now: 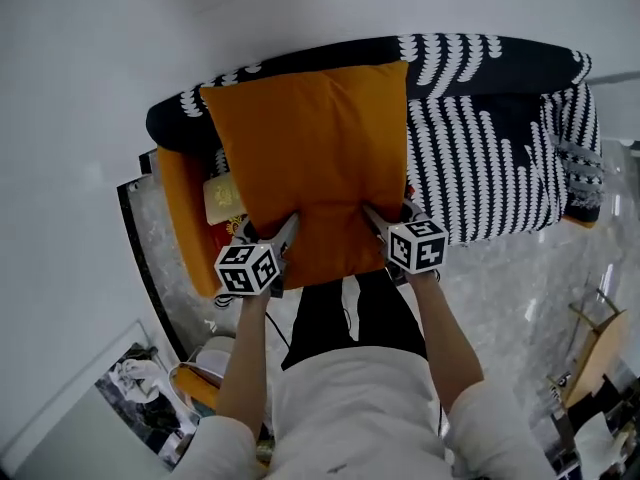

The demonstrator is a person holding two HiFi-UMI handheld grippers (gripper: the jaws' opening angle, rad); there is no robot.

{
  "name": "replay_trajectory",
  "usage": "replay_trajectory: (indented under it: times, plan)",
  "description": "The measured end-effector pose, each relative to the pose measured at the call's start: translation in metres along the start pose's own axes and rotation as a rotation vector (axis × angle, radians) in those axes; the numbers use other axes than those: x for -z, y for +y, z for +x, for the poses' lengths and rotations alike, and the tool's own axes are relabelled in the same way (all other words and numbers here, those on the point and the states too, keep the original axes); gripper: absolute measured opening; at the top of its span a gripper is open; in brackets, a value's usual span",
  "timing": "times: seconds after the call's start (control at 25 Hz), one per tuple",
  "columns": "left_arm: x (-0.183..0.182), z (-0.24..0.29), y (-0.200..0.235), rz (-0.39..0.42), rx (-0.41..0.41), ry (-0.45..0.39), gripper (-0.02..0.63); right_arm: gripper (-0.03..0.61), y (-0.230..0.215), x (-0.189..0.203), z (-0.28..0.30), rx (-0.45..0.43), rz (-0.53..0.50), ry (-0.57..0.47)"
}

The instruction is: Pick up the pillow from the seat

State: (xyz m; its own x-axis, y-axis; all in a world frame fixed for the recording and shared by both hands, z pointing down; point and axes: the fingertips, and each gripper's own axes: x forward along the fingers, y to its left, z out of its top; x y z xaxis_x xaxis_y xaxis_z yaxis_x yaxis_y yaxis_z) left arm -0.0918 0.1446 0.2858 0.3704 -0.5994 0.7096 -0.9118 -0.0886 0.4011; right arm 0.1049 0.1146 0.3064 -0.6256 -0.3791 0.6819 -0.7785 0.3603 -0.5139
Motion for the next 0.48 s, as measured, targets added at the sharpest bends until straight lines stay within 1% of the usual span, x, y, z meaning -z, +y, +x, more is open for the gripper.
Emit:
replay_trajectory:
  times: [0.32, 0.48]
  plan:
    - [-0.029, -0.042, -0.044, 0.047, -0.023, -0.069, 0.345, 0.21, 0.015, -0.027, -0.053, -0.045, -0.044, -0.052]
    - [-0.039, -0.075, -0.054, 0.054, -0.032, -0.118, 0.342, 0.209, 0.041, -0.039, -0.075, -0.063, -0.09, -0.082]
